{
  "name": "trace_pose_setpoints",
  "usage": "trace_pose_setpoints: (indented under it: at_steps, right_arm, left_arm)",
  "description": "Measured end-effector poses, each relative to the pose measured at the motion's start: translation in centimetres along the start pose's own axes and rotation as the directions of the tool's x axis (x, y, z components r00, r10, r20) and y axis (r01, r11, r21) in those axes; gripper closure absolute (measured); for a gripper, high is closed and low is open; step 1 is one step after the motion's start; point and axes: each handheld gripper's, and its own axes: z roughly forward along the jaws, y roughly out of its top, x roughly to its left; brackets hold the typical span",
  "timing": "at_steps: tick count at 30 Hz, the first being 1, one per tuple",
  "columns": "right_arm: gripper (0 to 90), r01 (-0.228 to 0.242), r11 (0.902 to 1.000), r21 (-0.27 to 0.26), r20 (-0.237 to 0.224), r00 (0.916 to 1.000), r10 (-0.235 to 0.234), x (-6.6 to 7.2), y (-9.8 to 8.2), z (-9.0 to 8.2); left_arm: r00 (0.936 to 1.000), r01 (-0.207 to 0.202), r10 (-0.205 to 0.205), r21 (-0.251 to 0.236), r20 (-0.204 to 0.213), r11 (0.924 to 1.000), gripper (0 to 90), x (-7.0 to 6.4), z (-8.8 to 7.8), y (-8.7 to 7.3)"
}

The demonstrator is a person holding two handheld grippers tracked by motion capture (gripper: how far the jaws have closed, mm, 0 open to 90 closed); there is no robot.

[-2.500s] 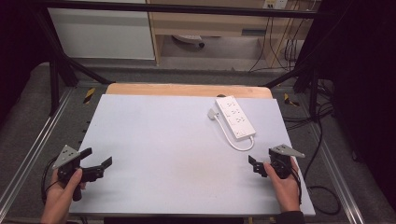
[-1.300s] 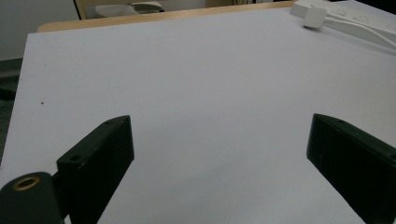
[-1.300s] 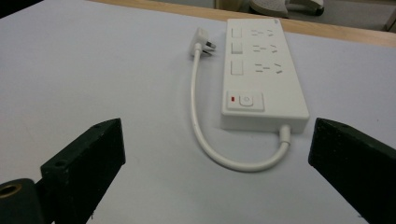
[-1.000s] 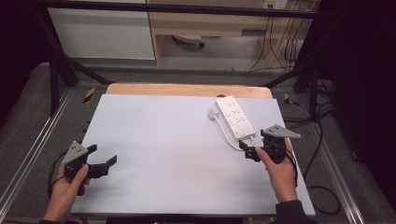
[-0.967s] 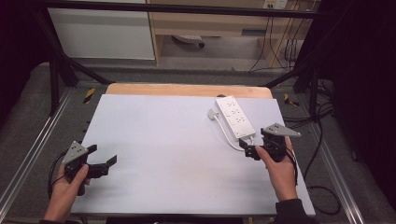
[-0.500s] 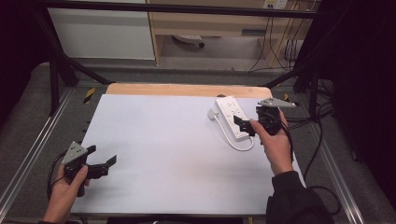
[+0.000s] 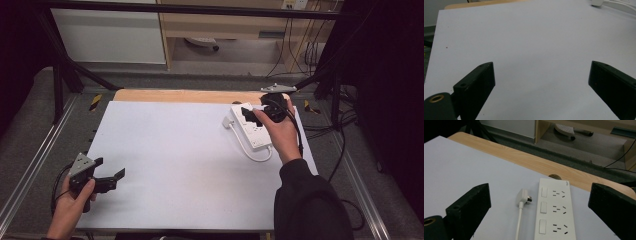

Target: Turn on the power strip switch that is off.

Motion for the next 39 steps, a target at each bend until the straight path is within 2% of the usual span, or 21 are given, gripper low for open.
trace_pose_setpoints:
  at_steps: [6,11,14,17,19,23,25,26,28,30,34,36,39]
  right_arm:
    - [5.0,-0.02,0.9998,0.005,-0.022,0.9996,0.02,0.3,0.2,1.4]
    - [6.0,0.001,0.9997,0.023,-0.031,0.9995,0.0,0.7,0.4,2.3]
    - [7.1,-0.041,0.9991,0.013,-0.05,0.9979,0.042,0.5,0.3,3.0]
    - [8.1,-0.04,0.9992,0.008,-0.023,0.9989,0.041,0.1,0.5,3.4]
    - [7.8,-0.039,0.9989,0.025,-0.005,0.9992,0.04,-0.4,0.6,3.9]
    - [7.9,-0.037,0.9983,0.044,0.001,0.9993,0.037,-0.6,0.6,4.3]
    - [8.5,-0.063,0.9971,0.041,-0.015,0.9978,0.064,-0.7,0.7,4.5]
    - [9.1,-0.055,0.9974,0.046,-0.006,0.9984,0.056,-0.7,0.7,4.6]
    - [11.2,-0.031,0.9978,0.059,0.014,0.9995,0.03,-0.8,0.7,4.9]
    - [13.6,-0.025,0.9966,0.078,0.022,0.9995,0.023,-1.0,0.6,5.2]
    - [23.0,-0.044,0.9958,0.081,0.026,0.9988,0.042,-1.5,0.4,5.9]
    - [29.4,-0.061,0.9947,0.084,0.022,0.998,0.059,-1.6,0.2,6.7]
    - [32.9,-0.055,0.9948,0.085,0.031,0.9981,0.053,-1.5,0.2,7.2]
  left_arm:
    - [0.9999,-0.012,0.012,0.008,0.008,0.9999,7.3,-0.2,0.1,0.0]
    - [0.9999,-0.012,0.012,0.01,0.006,0.9999,7.1,-0.3,0.1,0.0]
    - [1.0,-0.006,0.006,0.011,0.004,0.9999,6.9,-0.3,0.2,0.0]
    - [1.0,-0.005,0.005,0.012,0.004,0.9999,7.1,-0.2,0.3,0.1]
    - [1.0,-0.001,0.001,0.011,0.008,0.9999,7.0,-0.2,0.3,0.1]
    - [1.0,-0.001,0.001,0.015,0.01,0.9999,7.0,-0.2,0.3,0.0]
    - [0.9999,-0.003,0.003,0.017,0.01,0.9998,7.0,-0.2,0.4,0.1]
    - [0.9999,-0.002,0.002,0.016,0.011,0.9999,7.0,-0.3,0.4,0.1]
    - [0.9999,-0.005,0.005,0.018,0.014,0.9998,6.9,-0.3,0.4,0.1]
    - [0.9999,-0.007,0.007,0.024,0.015,0.9997,7.0,-0.3,0.5,0.1]
    - [0.9955,0.076,-0.077,0.015,0.055,0.997,7.6,-0.3,0.4,0.1]
    - [0.9963,0.072,-0.073,0.021,0.047,0.9972,8.0,-0.4,0.3,0.0]
    - [0.9966,0.067,-0.068,0.024,0.047,0.9975,7.9,-0.3,0.4,0.0]
